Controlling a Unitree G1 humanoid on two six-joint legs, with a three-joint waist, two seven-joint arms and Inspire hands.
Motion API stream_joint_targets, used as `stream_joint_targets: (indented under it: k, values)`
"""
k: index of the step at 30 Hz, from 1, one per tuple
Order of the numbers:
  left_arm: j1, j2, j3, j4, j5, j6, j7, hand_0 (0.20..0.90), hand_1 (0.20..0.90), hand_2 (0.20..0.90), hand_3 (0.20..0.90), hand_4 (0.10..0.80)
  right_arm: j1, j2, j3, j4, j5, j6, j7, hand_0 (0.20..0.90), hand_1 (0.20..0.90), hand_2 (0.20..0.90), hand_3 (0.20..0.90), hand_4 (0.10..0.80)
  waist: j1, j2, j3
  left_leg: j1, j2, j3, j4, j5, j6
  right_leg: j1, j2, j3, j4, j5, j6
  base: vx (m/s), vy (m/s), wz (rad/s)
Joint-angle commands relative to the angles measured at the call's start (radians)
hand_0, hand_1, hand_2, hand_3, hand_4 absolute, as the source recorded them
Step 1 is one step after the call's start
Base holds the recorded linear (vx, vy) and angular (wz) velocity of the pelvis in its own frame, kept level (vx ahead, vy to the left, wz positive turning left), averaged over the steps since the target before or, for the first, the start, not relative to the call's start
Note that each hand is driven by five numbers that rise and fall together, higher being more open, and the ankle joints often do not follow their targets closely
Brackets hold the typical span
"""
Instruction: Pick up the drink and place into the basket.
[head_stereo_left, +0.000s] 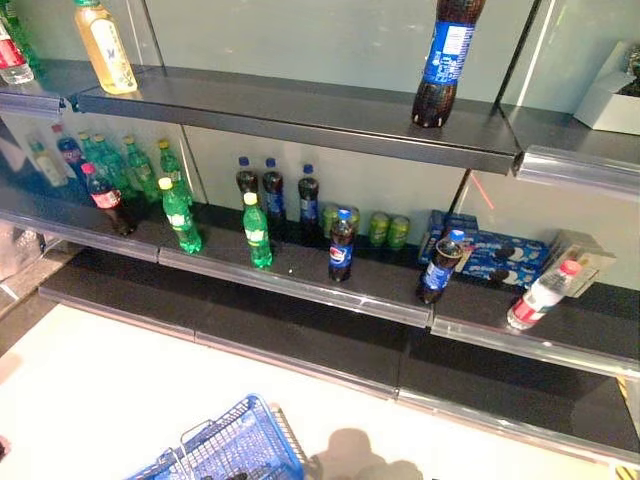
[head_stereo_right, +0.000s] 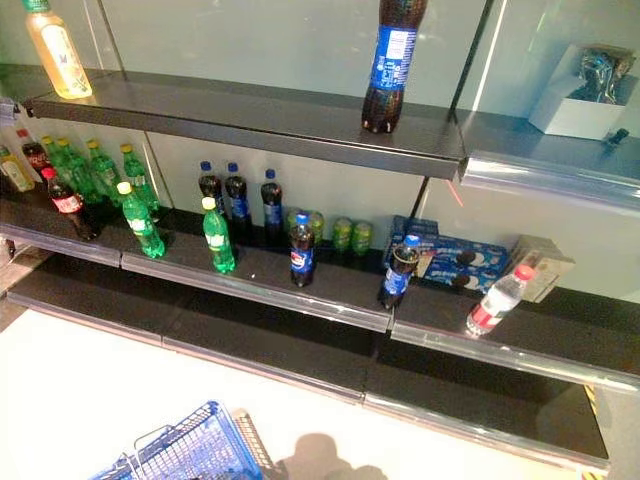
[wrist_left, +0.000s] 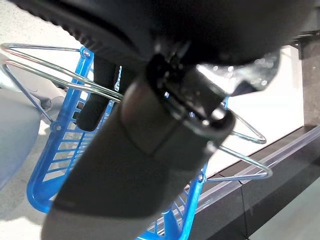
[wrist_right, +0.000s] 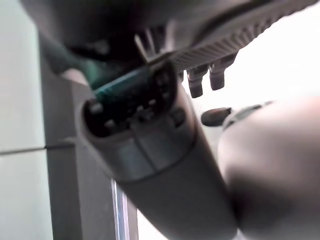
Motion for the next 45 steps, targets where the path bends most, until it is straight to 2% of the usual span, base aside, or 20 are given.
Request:
stream_joint_targets:
  k: [1, 2, 3, 6, 7, 8, 9, 11, 12, 13, 15, 16, 20, 21, 26, 33, 39, 42, 45]
  values:
    - [-0.11, -0.079, -0.001, 0.003, 0.025, -0.005, -0.06, 0.3, 0.3, 0.3, 0.2, 0.1, -0.028, -0.043, 0.049, 0.023, -0.061, -0.065, -0.056, 0.9, 0.9, 0.9, 0.9, 0.8, 0.012, 0.012, 0.037, 0.02, 0.051, 0.036, 0.005, -0.038, -0.002, 0.012, -0.055, -0.015, 0.004, 0.03, 0.042, 0.0, 0.0, 0.0]
    - [-0.11, -0.077, -0.001, -0.001, 0.027, -0.003, -0.058, 0.3, 0.3, 0.3, 0.2, 0.1, -0.028, -0.045, 0.058, 0.002, -0.069, -0.077, -0.066, 0.9, 0.9, 0.9, 0.9, 0.8, 0.011, 0.011, 0.038, 0.019, 0.051, 0.036, 0.005, -0.038, -0.002, 0.011, -0.055, -0.014, 0.004, 0.031, 0.042, -0.036, -0.029, 0.0]
    - [-0.111, -0.072, -0.004, -0.015, 0.03, 0.001, -0.049, 0.3, 0.3, 0.3, 0.2, 0.1, -0.029, -0.056, 0.08, -0.065, -0.083, -0.129, -0.099, 0.9, 0.9, 0.9, 0.9, 0.8, 0.01, 0.006, 0.042, 0.017, 0.053, 0.036, 0.005, -0.036, -0.003, 0.007, -0.055, -0.011, 0.005, 0.034, 0.044, -0.041, -0.034, 0.0]
    - [-0.108, -0.068, -0.008, -0.043, 0.027, 0.01, -0.034, 0.3, 0.3, 0.3, 0.2, 0.1, -0.022, -0.077, 0.108, -0.215, -0.084, -0.141, -0.143, 0.9, 0.9, 0.9, 0.9, 0.8, 0.005, 0.0, 0.047, 0.013, 0.054, 0.037, 0.005, -0.033, -0.003, 0.003, -0.055, -0.008, 0.006, 0.036, 0.046, -0.057, -0.041, 0.0]
    - [-0.096, -0.06, -0.004, -0.075, 0.026, 0.018, -0.025, 0.3, 0.3, 0.3, 0.2, 0.1, -0.005, -0.109, 0.124, -0.422, -0.085, -0.097, -0.178, 0.9, 0.9, 0.9, 0.9, 0.8, -0.003, -0.005, 0.052, 0.01, 0.056, 0.04, 0.005, -0.031, -0.002, -0.003, -0.056, -0.004, 0.007, 0.039, 0.048, -0.058, -0.036, 0.0]
    - [-0.096, -0.06, -0.005, -0.076, 0.026, 0.018, -0.025, 0.3, 0.3, 0.3, 0.2, 0.1, -0.003, -0.109, 0.124, -0.425, -0.085, -0.095, -0.179, 0.9, 0.9, 0.9, 0.9, 0.8, -0.004, -0.005, 0.051, 0.01, 0.056, 0.04, 0.005, -0.031, -0.002, -0.003, -0.056, -0.004, 0.007, 0.039, 0.048, -0.073, -0.043, 0.0]
    - [-0.083, -0.058, -0.002, -0.104, 0.026, 0.024, -0.014, 0.3, 0.3, 0.3, 0.2, 0.1, 0.017, -0.129, 0.129, -0.575, -0.101, -0.07, -0.204, 0.9, 0.9, 0.9, 0.9, 0.8, -0.01, -0.009, 0.053, 0.007, 0.056, 0.041, 0.005, -0.03, -0.001, -0.008, -0.056, -0.001, 0.007, 0.041, 0.05, -0.05, -0.027, 0.0]
    - [-0.068, -0.052, 0.0, -0.137, 0.02, 0.03, -0.003, 0.3, 0.3, 0.3, 0.2, 0.1, 0.04, -0.172, 0.135, -0.748, -0.111, -0.063, -0.228, 0.9, 0.9, 0.9, 0.9, 0.8, -0.021, -0.013, 0.055, 0.004, 0.056, 0.044, 0.005, -0.03, -0.001, -0.014, -0.056, 0.004, 0.007, 0.044, 0.053, -0.069, -0.03, -0.01]
    - [-0.051, -0.05, 0.008, -0.162, 0.018, 0.029, 0.002, 0.3, 0.3, 0.3, 0.2, 0.1, 0.064, -0.217, 0.115, -0.914, -0.126, -0.075, -0.239, 0.9, 0.9, 0.9, 0.9, 0.8, -0.032, -0.016, 0.055, 0.003, 0.056, 0.048, 0.005, -0.032, 0.001, -0.019, -0.054, 0.011, 0.007, 0.046, 0.055, -0.049, -0.016, -0.05]
    - [-0.049, -0.05, 0.008, -0.163, 0.017, 0.028, 0.001, 0.3, 0.3, 0.3, 0.2, 0.1, 0.066, -0.223, 0.112, -0.936, -0.124, -0.064, -0.238, 0.9, 0.9, 0.9, 0.9, 0.8, -0.033, -0.015, 0.054, 0.003, 0.056, 0.048, 0.005, -0.032, 0.001, -0.019, -0.054, 0.011, 0.007, 0.045, 0.055, -0.036, -0.007, -0.07]
    - [-0.038, -0.049, 0.013, -0.164, 0.014, 0.019, -0.007, 0.3, 0.3, 0.3, 0.2, 0.1, 0.076, -0.254, 0.088, -1.033, -0.162, -0.103, -0.26, 0.9, 0.9, 0.9, 0.9, 0.8, -0.042, -0.015, 0.053, 0.003, 0.057, 0.053, 0.005, -0.034, 0.001, -0.022, -0.054, 0.016, 0.006, 0.045, 0.058, -0.008, 0.003, -0.02]
    - [-0.026, -0.054, 0.023, -0.165, 0.019, 0.011, -0.011, 0.3, 0.3, 0.3, 0.2, 0.1, 0.083, -0.284, 0.054, -1.143, -0.165, -0.101, -0.265, 0.9, 0.9, 0.9, 0.9, 0.8, -0.048, -0.015, 0.049, 0.004, 0.058, 0.057, 0.005, -0.036, 0.001, -0.024, -0.054, 0.02, 0.006, 0.043, 0.059, 0.0, 0.0, 0.0]
    - [-0.011, -0.057, 0.037, -0.156, 0.024, 0.001, -0.025, 0.3, 0.3, 0.3, 0.2, 0.1, 0.088, -0.315, -0.002, -1.274, -0.196, -0.16, -0.306, 0.9, 0.9, 0.9, 0.9, 0.8, -0.059, -0.011, 0.043, 0.007, 0.061, 0.068, 0.005, -0.041, -0.001, -0.027, -0.057, 0.024, 0.005, 0.04, 0.062, -0.003, 0.022, -0.03]
    - [-0.004, -0.066, 0.05, -0.149, 0.032, -0.007, -0.032, 0.3, 0.3, 0.3, 0.2, 0.1, 0.089, -0.327, -0.043, -1.356, -0.236, -0.193, -0.354, 0.9, 0.9, 0.9, 0.9, 0.8, -0.065, -0.008, 0.04, 0.009, 0.063, 0.075, 0.005, -0.045, -0.003, -0.031, -0.059, 0.027, 0.006, 0.039, 0.065, 0.0, 0.0, 0.0]
    - [0.012, -0.075, 0.07, -0.136, 0.049, -0.023, -0.049, 0.3, 0.3, 0.3, 0.2, 0.1, 0.085, -0.345, -0.115, -1.464, -0.259, -0.224, -0.434, 0.9, 0.9, 0.9, 0.9, 0.8, -0.073, -0.004, 0.036, 0.012, 0.067, 0.087, 0.005, -0.049, -0.005, -0.036, -0.063, 0.028, 0.006, 0.037, 0.067, -0.002, 0.032, -0.13]
    - [0.022, -0.079, 0.118, -0.078, 0.075, -0.053, -0.088, 0.3, 0.3, 0.3, 0.2, 0.1, 0.09, -0.369, -0.29, -1.579, -0.249, -0.294, -0.638, 0.9, 0.9, 0.9, 0.9, 0.8, -0.088, 0.001, 0.019, 0.018, 0.075, 0.11, 0.005, -0.058, -0.008, -0.042, -0.066, 0.034, 0.006, 0.033, 0.07, 0.028, 0.025, -0.11]
    - [0.016, -0.08, 0.121, -0.077, 0.085, -0.039, -0.08, 0.3, 0.3, 0.3, 0.2, 0.1, 0.095, -0.35, -0.326, -1.587, -0.197, -0.282, -0.669, 0.9, 0.9, 0.9, 0.9, 0.8, -0.091, 0.001, 0.016, 0.029, 0.071, 0.118, 0.005, -0.057, -0.003, -0.042, -0.068, 0.032, 0.019, 0.026, 0.067, 0.053, 0.002, -0.08]
    - [0.016, -0.077, 0.114, -0.083, 0.088, -0.039, -0.064, 0.3, 0.3, 0.3, 0.2, 0.1, 0.073, -0.339, -0.31, -1.554, -0.109, -0.269, -0.679, 0.9, 0.9, 0.9, 0.9, 0.8, -0.09, -0.003, 0.031, 0.02, 0.067, 0.128, 0.068, -0.075, 0.006, -0.058, -0.062, 0.032, 0.077, -0.002, 0.049, 0.083, -0.035, -0.16]
    - [0.009, -0.067, 0.1, -0.091, 0.078, -0.027, -0.051, 0.3, 0.3, 0.3, 0.2, 0.1, 0.046, -0.333, -0.291, -1.519, -0.085, -0.28, -0.712, 0.9, 0.9, 0.9, 0.9, 0.8, -0.088, -0.003, 0.057, -0.025, 0.06, 0.106, 0.166, -0.108, 0.012, -0.092, -0.053, 0.043, 0.145, -0.032, 0.027, 0.046, -0.039, -0.08]
